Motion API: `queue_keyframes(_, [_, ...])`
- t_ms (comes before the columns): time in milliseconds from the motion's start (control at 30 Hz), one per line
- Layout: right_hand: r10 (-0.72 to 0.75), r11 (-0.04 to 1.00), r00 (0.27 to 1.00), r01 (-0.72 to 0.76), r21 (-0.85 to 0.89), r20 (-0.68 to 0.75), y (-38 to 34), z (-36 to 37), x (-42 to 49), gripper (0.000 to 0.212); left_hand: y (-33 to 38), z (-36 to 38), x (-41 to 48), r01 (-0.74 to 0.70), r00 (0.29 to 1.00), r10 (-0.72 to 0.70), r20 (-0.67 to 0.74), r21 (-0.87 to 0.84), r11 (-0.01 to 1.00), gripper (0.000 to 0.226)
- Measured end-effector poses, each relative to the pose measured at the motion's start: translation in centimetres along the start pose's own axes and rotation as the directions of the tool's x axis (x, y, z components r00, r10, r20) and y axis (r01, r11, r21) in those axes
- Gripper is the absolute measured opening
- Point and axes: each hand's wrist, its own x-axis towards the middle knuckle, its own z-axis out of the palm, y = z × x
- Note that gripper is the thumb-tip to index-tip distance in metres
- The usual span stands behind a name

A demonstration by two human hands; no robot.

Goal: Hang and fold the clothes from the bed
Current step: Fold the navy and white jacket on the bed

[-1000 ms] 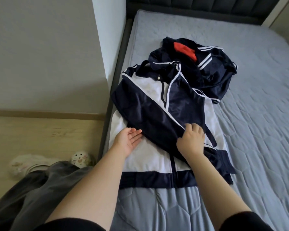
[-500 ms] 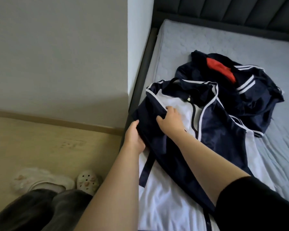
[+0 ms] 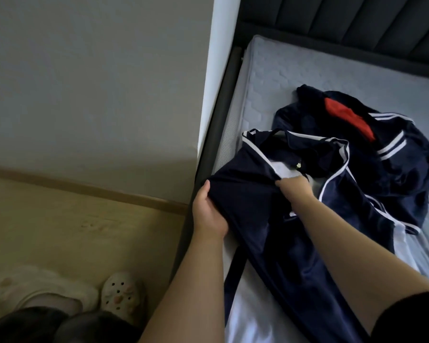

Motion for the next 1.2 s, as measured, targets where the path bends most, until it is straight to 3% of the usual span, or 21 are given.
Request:
queue_keyframes(133, [-0.065,0.964,0.995,0.082,-0.252,0.075,0.8,-0.8,-0.5,0.016,0.0,0.1,0.1,0.023,0.999,-0.023,-0.043,-0.004,1.0,0.039])
queue_keyframes(233, [-0.188,0.939,0.981,0.193,-0.284,0.046,-0.6,-0.6,-0.7,0.024,0.7,0.3,0.8,0.076,0.985,-0.074,-0.155,0.01,0.997,0.04])
queue_keyframes(400, [-0.242,0.97,0.969,0.241,-0.036,-0.045,-3.9,0.1,0.0,0.035,1.2,0.0,1.4,0.106,0.967,-0.092,-0.238,0.047,0.993,0.03])
queue_keyframes(500, [-0.164,0.985,0.969,0.171,0.026,-0.184,-2.3,-0.8,0.7,0.03,0.8,-0.3,1.3,0.058,0.965,-0.051,-0.258,0.018,0.998,0.026])
queue_keyframes(567, [-0.167,0.983,0.958,0.179,0.033,-0.233,-0.5,-1.6,0.3,0.03,0.5,-0.3,1.2,0.04,0.957,-0.011,-0.289,0.095,0.995,0.026])
queue_keyframes(667, [-0.297,0.955,0.929,0.293,-0.054,-0.222,0.8,-2.7,-1.5,0.036,0.4,-0.4,0.4,0.012,0.955,0.066,-0.29,0.259,0.966,0.029])
queue_keyframes(800, [-0.311,0.941,0.88,0.339,0.017,-0.359,4.6,-5.0,-5.2,0.031,0.4,-0.5,-1.9,-0.071,0.948,0.193,-0.252,0.427,0.901,0.028])
queue_keyframes(867, [-0.302,0.949,0.897,0.314,-0.015,-0.324,7.9,-5.7,-7.2,0.036,-0.6,-0.4,-3.6,-0.039,0.924,0.226,-0.307,0.513,0.858,0.024])
queue_keyframes(933, [-0.266,0.964,0.94,0.255,-0.078,-0.212,10.8,-5.7,-9.1,0.046,-2.0,-0.6,-5.1,0.072,0.897,0.246,-0.366,0.673,0.736,0.02])
queue_keyframes(1033, [-0.248,0.951,0.968,0.237,-0.197,-0.03,14.0,-5.1,-10.8,0.048,-4.3,-0.3,-7.3,0.225,0.901,0.163,-0.402,0.753,0.618,0.032])
queue_keyframes(1100, [-0.255,0.962,0.964,0.246,-0.122,-0.069,15.2,-5.1,-11.7,0.044,-5.4,-0.4,-8.4,0.274,0.901,0.091,-0.425,0.718,0.64,0.033])
queue_keyframes(1200, [-0.132,0.984,0.949,0.161,0.079,-0.288,16.5,-6.3,-12.7,0.036,-6.2,-1.0,-10.3,0.257,0.891,0.063,-0.45,0.612,0.748,0.027])
